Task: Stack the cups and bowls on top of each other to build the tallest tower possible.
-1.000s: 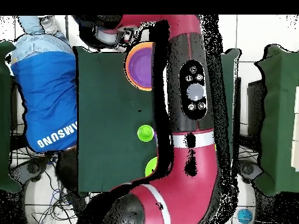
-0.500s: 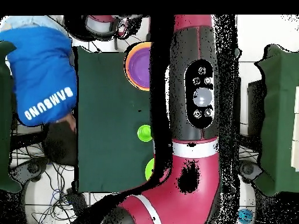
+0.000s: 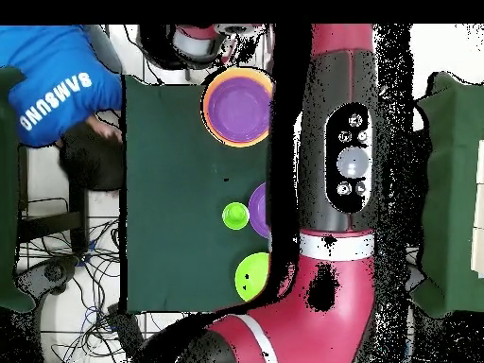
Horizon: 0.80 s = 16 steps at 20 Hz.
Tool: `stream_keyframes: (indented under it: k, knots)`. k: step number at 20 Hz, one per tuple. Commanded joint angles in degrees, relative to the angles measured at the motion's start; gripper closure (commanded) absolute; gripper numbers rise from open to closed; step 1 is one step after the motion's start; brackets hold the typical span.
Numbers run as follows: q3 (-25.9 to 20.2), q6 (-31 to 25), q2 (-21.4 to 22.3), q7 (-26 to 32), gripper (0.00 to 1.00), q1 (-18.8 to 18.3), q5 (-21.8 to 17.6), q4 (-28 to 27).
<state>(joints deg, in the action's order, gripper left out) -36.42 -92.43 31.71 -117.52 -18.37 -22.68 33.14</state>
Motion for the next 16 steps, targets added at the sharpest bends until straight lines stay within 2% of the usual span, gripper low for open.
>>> stream_keyframes:
  k: [1, 4, 8, 13, 16]
  knots:
    - [6.1, 8.6, -5.6, -4.4, 0.0, -3.0, -0.6, 12.8]
    - [6.9, 12.9, -5.6, -2.9, 0.0, -3.8, -0.4, 15.4]
    - [8.5, 17.7, -5.2, 0.7, 0.0, -4.1, -2.2, 18.1]
    - [8.6, 26.3, -5.6, 7.6, 0.0, -5.5, -3.3, 22.1]
    - [8.8, 29.7, -5.9, 6.8, 0.0, -6.2, -2.7, 24.1]
